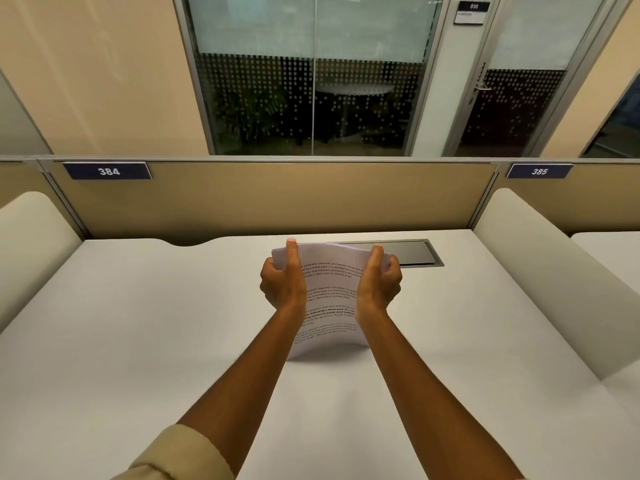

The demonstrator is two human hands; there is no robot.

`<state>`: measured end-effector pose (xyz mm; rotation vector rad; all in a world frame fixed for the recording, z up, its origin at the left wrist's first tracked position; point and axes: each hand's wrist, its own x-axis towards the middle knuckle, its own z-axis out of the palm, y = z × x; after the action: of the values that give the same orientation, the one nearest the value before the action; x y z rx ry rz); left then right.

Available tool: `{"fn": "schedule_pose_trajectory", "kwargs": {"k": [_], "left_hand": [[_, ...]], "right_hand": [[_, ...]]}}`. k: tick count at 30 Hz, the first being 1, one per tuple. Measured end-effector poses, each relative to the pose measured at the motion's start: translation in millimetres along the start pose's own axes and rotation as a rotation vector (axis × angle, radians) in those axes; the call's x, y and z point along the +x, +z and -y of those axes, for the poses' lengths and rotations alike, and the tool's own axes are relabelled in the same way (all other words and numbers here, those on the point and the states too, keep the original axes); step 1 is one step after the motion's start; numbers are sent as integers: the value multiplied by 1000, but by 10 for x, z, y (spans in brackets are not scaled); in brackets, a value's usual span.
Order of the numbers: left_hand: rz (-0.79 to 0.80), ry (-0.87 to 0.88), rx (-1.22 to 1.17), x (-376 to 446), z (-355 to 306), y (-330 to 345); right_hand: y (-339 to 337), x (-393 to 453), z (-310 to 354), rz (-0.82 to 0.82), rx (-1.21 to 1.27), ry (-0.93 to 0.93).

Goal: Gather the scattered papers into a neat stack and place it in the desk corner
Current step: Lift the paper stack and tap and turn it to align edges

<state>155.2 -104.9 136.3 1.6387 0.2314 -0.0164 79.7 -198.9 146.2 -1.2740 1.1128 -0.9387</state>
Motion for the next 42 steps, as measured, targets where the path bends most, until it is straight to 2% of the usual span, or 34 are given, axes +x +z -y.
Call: {"fn": "schedule_pose_trajectory", "kwargs": {"k": [4,9,14,19,22,28,42], "left_hand": [[30,30,16,-22,-4,-3],[59,-70,-15,-40,-9,-8],[99,29,-17,-81,19,-73],[224,174,34,-141,358,-157],[273,175,54,-178,603,-207],[375,185,32,-176,872,-309],[452,232,-69,-66,623,-454]], "right_hand": [[6,9,-37,31,-48,-38],[4,10,-56,38,-18,6],[-32,30,-27,65,-9,-34],[-176,3,-230,230,-59,-198],[-305,21,-521,328,-159,-264],[-470,74,-887,418,-222,-217],[-393,150,-623,492,-164,-258]]}}
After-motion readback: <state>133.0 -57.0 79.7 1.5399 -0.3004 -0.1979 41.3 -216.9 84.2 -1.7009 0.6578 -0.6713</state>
